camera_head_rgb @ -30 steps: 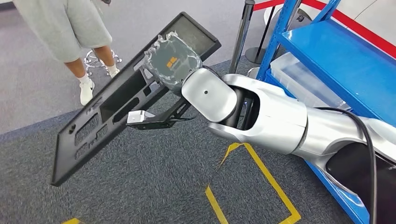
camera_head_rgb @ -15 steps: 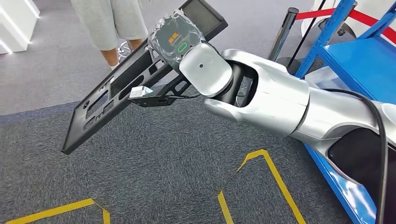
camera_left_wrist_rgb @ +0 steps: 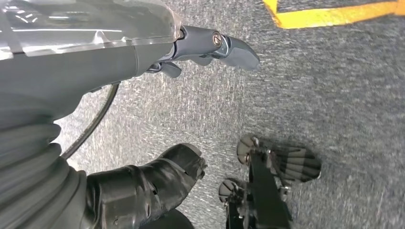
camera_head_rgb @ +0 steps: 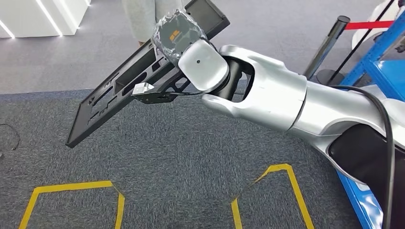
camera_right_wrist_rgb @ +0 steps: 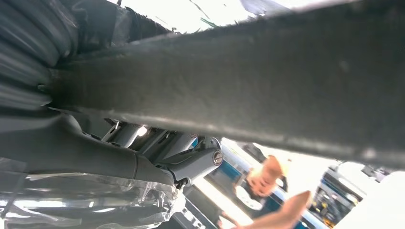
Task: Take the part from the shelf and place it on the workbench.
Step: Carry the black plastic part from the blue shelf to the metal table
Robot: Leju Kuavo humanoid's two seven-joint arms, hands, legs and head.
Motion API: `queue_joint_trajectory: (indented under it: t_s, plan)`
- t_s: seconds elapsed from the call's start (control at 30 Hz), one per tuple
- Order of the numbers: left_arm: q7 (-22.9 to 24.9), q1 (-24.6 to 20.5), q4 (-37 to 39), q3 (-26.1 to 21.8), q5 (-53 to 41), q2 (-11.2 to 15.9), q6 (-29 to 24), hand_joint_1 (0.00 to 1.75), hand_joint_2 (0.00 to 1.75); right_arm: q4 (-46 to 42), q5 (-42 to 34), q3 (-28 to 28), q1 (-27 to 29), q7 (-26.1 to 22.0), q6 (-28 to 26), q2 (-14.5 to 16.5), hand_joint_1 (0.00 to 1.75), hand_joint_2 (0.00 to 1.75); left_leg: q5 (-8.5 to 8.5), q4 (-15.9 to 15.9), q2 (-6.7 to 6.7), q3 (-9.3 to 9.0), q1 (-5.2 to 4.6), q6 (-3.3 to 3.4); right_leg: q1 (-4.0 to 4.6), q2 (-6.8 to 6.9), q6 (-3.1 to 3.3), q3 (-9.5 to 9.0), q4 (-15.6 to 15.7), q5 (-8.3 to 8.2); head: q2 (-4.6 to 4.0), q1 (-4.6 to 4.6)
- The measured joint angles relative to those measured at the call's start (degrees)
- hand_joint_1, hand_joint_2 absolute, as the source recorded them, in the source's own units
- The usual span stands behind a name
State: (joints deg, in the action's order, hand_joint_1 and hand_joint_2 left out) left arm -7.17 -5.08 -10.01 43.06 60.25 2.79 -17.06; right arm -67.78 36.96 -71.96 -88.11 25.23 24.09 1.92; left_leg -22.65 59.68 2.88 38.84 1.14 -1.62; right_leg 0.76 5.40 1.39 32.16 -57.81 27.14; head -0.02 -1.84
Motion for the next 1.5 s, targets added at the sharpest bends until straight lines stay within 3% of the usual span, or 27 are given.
queue_joint_trajectory:
  t_s: [0.03,0.13,0.2,0.27,0.33,0.37,0.43,0.5,0.57,0.6,0.63,0.67,0.7,0.77,0.83,0.87,0.93,1.0,1.07,1.13,1.17,1.2,1.27,1.33,1.4,1.43,1.5]
  plan:
    - [0.0,0.0,0.0,0.0,0.0,0.1,0.0,0.00,1.75,0.2,0.2,-0.1,0.0,-0.1,0.0,0.0,1.75,1.75,-0.15,-0.9,0.40,-0.35,-0.36,0.45,0.18,0.53,-0.23,0.11,-0.3,0.20,0.00,0.02]
    - [0.0,0.2,0.0,-0.3,-0.1,0.3,0.2,0.00,1.75,0.5,2.6,-0.7,-0.1,-1.6,0.5,0.2,1.75,1.75,-0.01,-1.2,-1.37,-0.26,-0.40,1.47,0.25,1.50,-0.88,0.09,-0.7,0.83,0.00,0.08]
    - [0.1,0.2,0.0,-0.3,-0.3,0.4,0.5,0.00,1.75,0.5,5.4,-1.5,-0.2,-3.4,2.0,0.3,1.75,1.75,0.36,-1.9,-2.43,-0.52,-0.08,2.11,-0.13,-1.17,-1.24,1.24,-3.2,2.83,0.01,0.11]
    - [0.1,0.2,0.0,-0.3,-0.4,0.5,0.9,0.00,1.75,0.4,7.6,-2.4,-0.4,-5.0,3.8,0.3,1.75,1.75,0.61,-2.2,-3.49,-0.50,0.08,2.48,-0.43,-4.55,-1.43,4.68,-10.2,6.17,0.01,0.17]
    - [0.2,0.1,0.0,-0.3,-0.4,0.5,1.0,0.00,1.75,0.3,8.5,-3.5,-0.4,-5.9,5.1,0.3,1.75,1.75,0.65,-2.2,-4.93,-0.38,0.17,2.54,-0.67,-5.45,-1.65,8.18,-16.5,7.67,0.00,0.22]
    - [0.2,0.1,0.0,-0.3,-0.4,0.6,1.0,0.00,1.75,0.3,8.6,-4.0,-0.4,-6.1,5.4,0.3,1.75,1.75,0.64,-2.1,-5.77,-0.37,0.26,2.52,-0.89,-5.55,-1.79,8.72,-16.9,6.83,0.00,0.22]
    - [0.2,0.0,0.0,-0.3,-0.5,0.6,1.0,0.00,1.75,0.1,8.8,-4.8,-0.5,-6.2,5.6,0.3,1.75,1.75,0.50,-1.7,-7.56,-0.37,0.60,2.29,-1.56,-6.28,-2.17,6.95,-11.9,2.67,0.00,0.24]
    - [0.2,0.0,0.0,-0.3,-0.5,0.7,1.0,0.00,1.75,-0.1,8.9,-5.3,-0.9,-6.3,5.6,0.3,1.75,1.75,0.36,-1.1,-9.22,0.06,0.85,1.62,-2.41,-9.32,-2.67,4.16,-5.3,-0.36,0.00,0.27]
    - [0.2,0.0,0.0,-0.4,-0.5,0.9,1.0,0.00,1.75,-0.2,9.2,-5.7,-1.3,-6.5,5.6,0.4,1.75,1.75,0.67,-0.7,-10.68,0.93,1.17,0.65,-2.59,-11.17,-2.76,3.16,-3.0,-0.49,0.00,0.29]
    - [0.2,0.1,0.0,-0.4,-0.5,0.9,1.1,0.00,1.75,-0.4,9.3,-5.9,-1.4,-6.8,5.8,0.5,1.75,1.75,0.99,-0.8,-11.43,1.26,1.36,0.15,-2.42,-10.63,-2.54,3.03,-2.7,-0.40,0.01,0.31]
    - [0.2,0.3,0.0,-0.4,-0.4,1.0,1.1,0.00,1.75,-0.5,9.6,-6.2,-1.5,-7.1,6.1,0.7,1.75,1.75,1.20,-1.0,-11.61,1.55,1.56,-0.26,-2.35,-9.79,-2.20,2.96,-2.5,-0.50,0.01,0.31]
    - [0.2,0.4,0.0,-0.4,-0.4,0.9,1.1,0.00,1.75,-0.6,9.9,-6.4,-1.7,-7.4,6.5,0.8,1.75,1.75,1.00,-0.7,-10.54,1.82,1.44,-0.57,-2.29,-9.00,-1.80,2.78,-2.2,-0.70,0.01,0.22]
    - [0.2,0.5,0.0,-0.4,-0.4,0.9,1.1,0.00,1.75,-0.7,10.2,-6.6,-1.9,-7.6,7.0,0.9,1.75,1.75,0.20,0.6,-8.70,2.48,1.25,-0.79,-2.24,-8.12,-1.31,2.61,-1.9,-0.93,0.01,0.07]
    - [0.2,0.3,0.0,-0.4,-0.5,0.9,1.1,0.00,1.75,-1.1,10.8,-7.1,-2.5,-7.9,7.7,1.1,1.75,1.75,-2.99,6.6,-4.49,5.08,0.82,-0.88,-1.75,-6.44,-0.63,2.49,-1.5,-1.18,0.00,-0.21]
    - [0.1,0.1,0.0,-0.4,-0.5,0.9,1.1,0.00,1.75,-1.4,10.7,-7.3,-2.6,-7.6,7.6,1.1,1.75,1.75,-5.58,13.0,-3.36,7.70,0.72,-0.66,-1.15,-4.68,-0.31,2.54,-1.6,-1.12,0.00,-0.22]
    - [0.0,0.1,0.0,-0.4,-0.5,0.9,1.1,0.00,1.75,-1.6,10.4,-7.4,-2.4,-7.1,7.0,1.1,1.75,1.75,-5.61,14.0,-3.27,7.84,0.59,-0.40,-0.88,-3.80,-0.17,2.51,-1.6,-1.03,0.00,-0.23]
    - [-0.2,0.2,0.0,-0.4,-0.5,1.0,1.1,0.00,1.75,-2.1,9.4,-7.2,-1.9,-5.1,4.0,1.0,1.75,1.75,-3.22,9.7,-2.74,4.96,0.04,0.46,-0.43,-2.27,0.07,2.40,-1.7,-0.85,0.00,-0.22]
    - [-0.4,0.2,0.0,-0.4,-0.5,1.0,0.9,0.00,1.75,-2.9,8.9,-5.8,-0.5,-2.3,-1.2,0.6,1.75,1.75,-1.20,2.4,-0.25,0.74,-1.19,1.70,-0.07,-0.95,0.12,2.28,-1.6,-0.71,0.00,-0.23]
    - [-0.6,0.1,0.0,-0.4,-0.5,1.1,0.6,0.00,1.75,-3.8,8.8,-3.3,1.6,-0.3,-6.4,-0.2,1.75,1.75,-0.92,-0.9,1.14,-1.03,-2.18,2.67,0.17,0.38,-0.06,2.17,-1.4,-0.63,0.00,-0.20]
    - [-0.7,0.2,0.0,-0.4,-0.5,1.1,0.4,0.00,1.75,-4.8,8.5,-0.7,3.9,0.5,-10.1,-1.0,1.75,1.75,-0.51,-1.7,-0.13,-1.33,-2.16,3.19,0.28,1.40,-0.42,1.89,-1.1,-0.48,0.00,-0.16]
    - [-0.7,0.2,0.0,-0.4,-0.5,1.0,0.3,0.00,1.75,-5.3,8.3,0.6,5.0,0.6,-11.3,-1.4,1.75,1.75,-0.25,-2.3,-0.73,-1.62,-1.97,3.35,0.17,0.74,-0.66,1.83,-1.3,-0.12,0.00,-0.14]
    - [-0.7,0.3,0.0,-0.4,-0.6,1.0,0.2,0.00,1.75,-5.8,8.1,1.7,5.8,0.6,-12.0,-1.8,1.75,1.75,0.01,-2.8,-1.25,-1.92,-1.73,3.54,0.03,-0.64,-0.90,2.18,-2.4,0.74,0.00,-0.09]
    - [-0.7,0.2,0.0,-0.4,-0.6,0.9,0.0,0.00,1.75,-6.7,8.2,3.7,7.1,0.5,-12.6,-2.6,1.75,1.75,0.36,-3.3,-2.31,-2.20,-1.39,3.81,-0.38,-4.16,-1.38,4.69,-8.1,3.91,0.00,0.10]
    - [-0.7,0.1,0.0,-0.4,-0.7,0.9,-0.1,0.00,1.75,-7.3,8.7,5.0,8.3,0.3,-12.6,-3.2,1.75,1.75,0.46,-3.3,-3.72,-2.08,-1.16,3.94,-0.75,-5.40,-1.90,7.97,-15.1,6.67,0.00,0.22]
    - [-0.7,0.0,0.0,-0.4,-0.7,0.9,-0.2,0.00,1.75,-7.9,9.1,5.8,9.4,0.2,-12.6,-3.6,1.75,1.75,0.45,-3.0,-5.40,-1.98,-0.86,3.83,-1.39,-5.52,-2.51,8.51,-16.2,5.84,0.00,0.25]
    - [-0.7,0.0,0.0,-0.4,-0.7,0.9,-0.2,0.00,1.75,-8.2,9.3,6.3,9.8,0.2,-12.6,-3.8,1.75,1.75,0.37,-2.6,-6.31,-1.87,-0.59,3.59,-1.83,-5.78,-2.86,7.25,-13.6,3.99,0.00,0.25]
    - [-0.7,0.1,0.0,-0.4,-0.8,0.9,-0.2,0.00,1.75,-8.7,9.5,7.1,9.9,0.1,-12.6,-4.1,1.75,1.75,0.02,-1.4,-7.87,-1.14,-0.23,2.70,-2.82,-8.29,-3.66,3.91,-6.6,0.90,0.00,0.35]
